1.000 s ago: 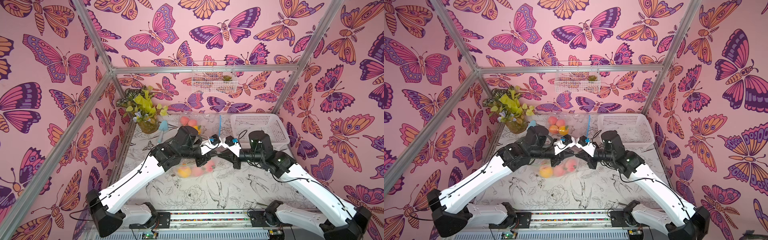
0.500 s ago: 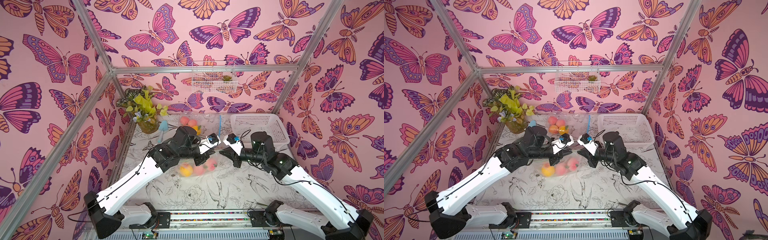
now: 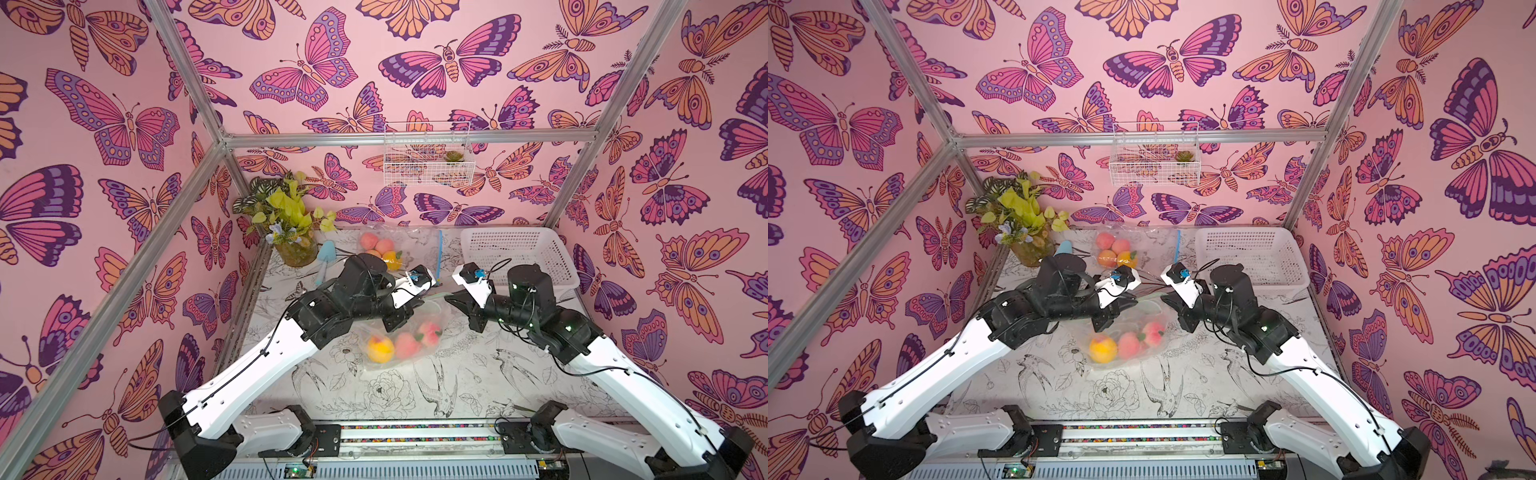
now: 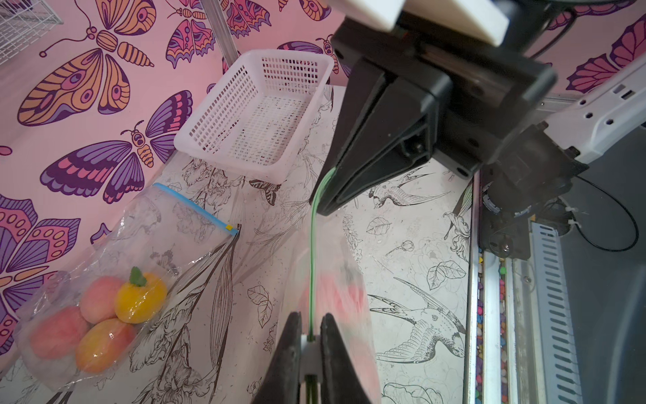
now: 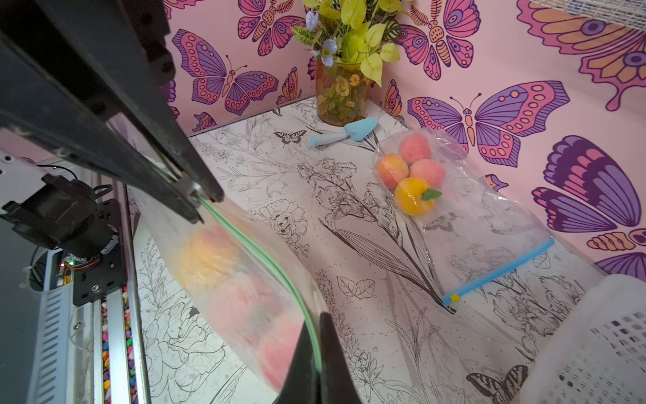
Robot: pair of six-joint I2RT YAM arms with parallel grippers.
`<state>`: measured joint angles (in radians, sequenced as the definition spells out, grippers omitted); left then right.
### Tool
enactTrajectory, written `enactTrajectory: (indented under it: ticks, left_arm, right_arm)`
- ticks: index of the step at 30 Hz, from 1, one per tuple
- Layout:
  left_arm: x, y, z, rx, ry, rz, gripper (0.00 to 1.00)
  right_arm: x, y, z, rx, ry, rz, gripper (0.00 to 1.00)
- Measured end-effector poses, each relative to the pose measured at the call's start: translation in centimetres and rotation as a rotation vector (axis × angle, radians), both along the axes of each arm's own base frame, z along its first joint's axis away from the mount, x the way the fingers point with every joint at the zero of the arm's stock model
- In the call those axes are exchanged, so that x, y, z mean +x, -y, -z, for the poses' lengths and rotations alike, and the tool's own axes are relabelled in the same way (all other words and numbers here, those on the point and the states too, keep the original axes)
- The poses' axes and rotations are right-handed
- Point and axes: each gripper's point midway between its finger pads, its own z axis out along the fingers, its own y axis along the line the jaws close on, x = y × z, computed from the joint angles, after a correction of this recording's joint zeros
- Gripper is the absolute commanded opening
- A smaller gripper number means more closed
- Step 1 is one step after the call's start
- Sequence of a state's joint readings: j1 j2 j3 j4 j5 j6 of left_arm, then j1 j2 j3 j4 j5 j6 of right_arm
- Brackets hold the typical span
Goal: Place the peach in a zip-top bag and seal the zipper
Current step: Zip the zipper on the zipper food storage bag.
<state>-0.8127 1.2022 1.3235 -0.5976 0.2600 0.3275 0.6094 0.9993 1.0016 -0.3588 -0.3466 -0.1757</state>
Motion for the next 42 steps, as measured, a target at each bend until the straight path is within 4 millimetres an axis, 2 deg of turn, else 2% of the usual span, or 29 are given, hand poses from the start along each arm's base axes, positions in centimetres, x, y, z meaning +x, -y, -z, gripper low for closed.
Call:
enactTrajectory:
  ticks: [6,25,42]
  left_arm:
    - [0.0,-0.6,0.5,0.018,-0.004,-0.023,0.12]
    - [-0.1,-1.4,0.3,0.015,0.0,-0.051,0.12]
    - [-0.4,-1.7,-0.1,0.006,0.007,-0.056,0.12]
  right_arm:
    - [0.9,0.9,0.7,-0.023,-0.007,0.071,0.0]
    - [2.6,3.9,1.3,-0.066,0.001,0.248,0.0]
    - [3.8,8.0,1.8,-0.089,0.006,0.455,0.0]
